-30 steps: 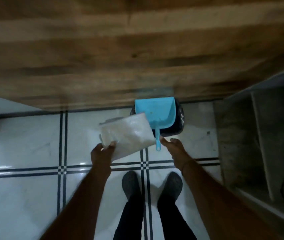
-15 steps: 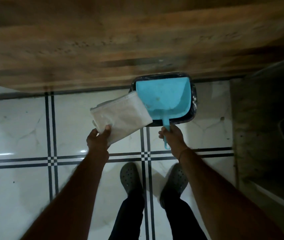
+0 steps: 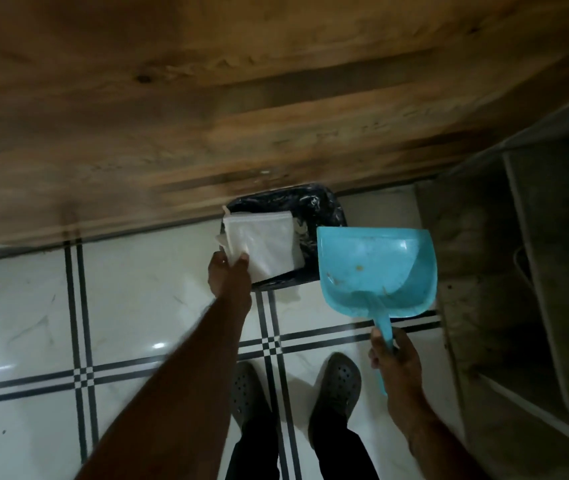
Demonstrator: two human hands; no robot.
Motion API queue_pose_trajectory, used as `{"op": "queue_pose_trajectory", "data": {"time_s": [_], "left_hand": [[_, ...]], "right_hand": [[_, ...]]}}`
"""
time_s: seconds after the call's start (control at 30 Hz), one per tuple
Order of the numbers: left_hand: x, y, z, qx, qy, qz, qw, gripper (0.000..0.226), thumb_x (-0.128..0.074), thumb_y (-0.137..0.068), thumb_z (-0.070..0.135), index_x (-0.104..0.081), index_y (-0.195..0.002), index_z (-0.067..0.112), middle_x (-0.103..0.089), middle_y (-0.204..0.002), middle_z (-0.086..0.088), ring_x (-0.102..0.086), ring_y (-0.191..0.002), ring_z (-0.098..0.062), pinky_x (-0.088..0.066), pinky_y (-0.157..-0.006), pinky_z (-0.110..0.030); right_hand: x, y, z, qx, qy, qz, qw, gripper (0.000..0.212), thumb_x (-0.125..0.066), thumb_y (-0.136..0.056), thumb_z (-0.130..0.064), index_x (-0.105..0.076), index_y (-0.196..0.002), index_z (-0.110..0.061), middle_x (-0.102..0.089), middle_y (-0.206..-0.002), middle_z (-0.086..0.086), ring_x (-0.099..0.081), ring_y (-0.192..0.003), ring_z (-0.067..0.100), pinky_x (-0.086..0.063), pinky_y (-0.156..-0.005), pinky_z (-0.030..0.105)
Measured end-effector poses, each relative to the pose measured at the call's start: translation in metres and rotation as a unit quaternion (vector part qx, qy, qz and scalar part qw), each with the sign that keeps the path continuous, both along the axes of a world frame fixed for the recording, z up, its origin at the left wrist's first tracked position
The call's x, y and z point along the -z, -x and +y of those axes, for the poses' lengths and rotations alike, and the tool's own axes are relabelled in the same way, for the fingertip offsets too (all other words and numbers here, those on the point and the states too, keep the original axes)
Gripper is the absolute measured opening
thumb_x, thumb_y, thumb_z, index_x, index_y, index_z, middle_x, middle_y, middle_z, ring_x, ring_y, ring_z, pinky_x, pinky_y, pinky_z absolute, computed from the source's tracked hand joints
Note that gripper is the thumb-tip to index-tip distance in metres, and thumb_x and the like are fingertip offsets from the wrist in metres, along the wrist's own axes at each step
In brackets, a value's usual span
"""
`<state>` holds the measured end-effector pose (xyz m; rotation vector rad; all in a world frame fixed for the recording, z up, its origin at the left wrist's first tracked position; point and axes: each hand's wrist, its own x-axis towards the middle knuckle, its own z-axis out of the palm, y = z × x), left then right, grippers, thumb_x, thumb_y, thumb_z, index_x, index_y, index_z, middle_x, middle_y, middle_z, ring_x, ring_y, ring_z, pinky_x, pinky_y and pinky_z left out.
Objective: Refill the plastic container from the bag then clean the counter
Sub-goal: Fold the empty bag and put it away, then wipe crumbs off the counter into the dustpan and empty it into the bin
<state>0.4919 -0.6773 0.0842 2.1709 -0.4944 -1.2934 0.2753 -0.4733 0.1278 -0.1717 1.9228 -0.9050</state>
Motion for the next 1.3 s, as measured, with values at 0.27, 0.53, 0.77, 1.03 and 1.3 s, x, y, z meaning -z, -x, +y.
{"op": "queue_pose_trajectory", "data": {"time_s": [0.27, 0.53, 0.77, 1.03, 1.3], "left_hand": [[0.077, 0.025, -0.019, 0.107, -0.041, 0.008, 0.993, 0.018, -0.075, -0.088, 0.01, -0.064, -0.101, 0.018, -0.068, -0.104, -0.012, -0.067, -0.084, -0.03, -0.06, -0.076, -0.041], [-0.042, 0.036, -0.001, 0.351, -0.029, -0.131, 0.927, 0.031, -0.07, -0.093, 0.029, -0.062, -0.122, 0.02, -0.068, -0.111, -0.002, -0.063, -0.097, -0.023, -0.051, -0.081, -0.033], [-0.231, 0.068, 0.049, 0.577, 0.04, -0.183, 0.795, 0.054, -0.07, -0.093, 0.041, -0.056, -0.142, 0.022, -0.062, -0.139, -0.004, -0.061, -0.125, -0.027, -0.052, -0.093, -0.035], [-0.417, 0.104, 0.087, 0.727, 0.187, -0.232, 0.619, 0.064, -0.068, -0.094, 0.045, -0.048, -0.149, 0.02, -0.055, -0.145, -0.012, -0.049, -0.134, -0.032, -0.043, -0.106, -0.046], [-0.491, 0.208, 0.132, 0.792, 0.282, -0.163, 0.517, 0.068, -0.069, -0.092, 0.049, -0.049, -0.15, 0.02, -0.053, -0.147, -0.017, -0.049, -0.136, -0.036, -0.041, -0.109, -0.045]], "right_hand": [[0.055, 0.006, -0.004, -0.031, 0.029, -0.025, 0.999, 0.012, -0.068, -0.097, -0.016, -0.066, -0.097, -0.005, -0.061, -0.07, 0.003, -0.057, -0.06, 0.008, -0.048, -0.052, 0.018], [-0.002, 0.006, -0.001, -0.012, -0.006, -0.041, 0.999, 0.02, -0.072, -0.095, -0.016, -0.067, -0.106, -0.001, -0.064, -0.083, 0.009, -0.058, -0.072, 0.016, -0.05, -0.056, 0.02], [-0.167, 0.006, 0.048, 0.043, -0.02, -0.026, 0.999, 0.02, -0.074, -0.093, -0.02, -0.068, -0.107, -0.007, -0.067, -0.087, 0.012, -0.063, -0.076, 0.021, -0.053, -0.059, 0.022], [-0.335, -0.011, 0.146, 0.116, -0.019, 0.075, 0.99, 0.006, -0.068, -0.098, -0.034, -0.065, -0.099, -0.029, -0.072, -0.086, 0.007, -0.067, -0.076, 0.021, -0.055, -0.067, 0.032], [-0.379, 0.009, 0.22, 0.234, 0.004, 0.041, 0.971, 0.021, -0.068, -0.098, -0.024, -0.067, -0.108, -0.007, -0.066, -0.082, 0.011, -0.062, -0.068, 0.018, -0.051, -0.057, 0.026]]}}
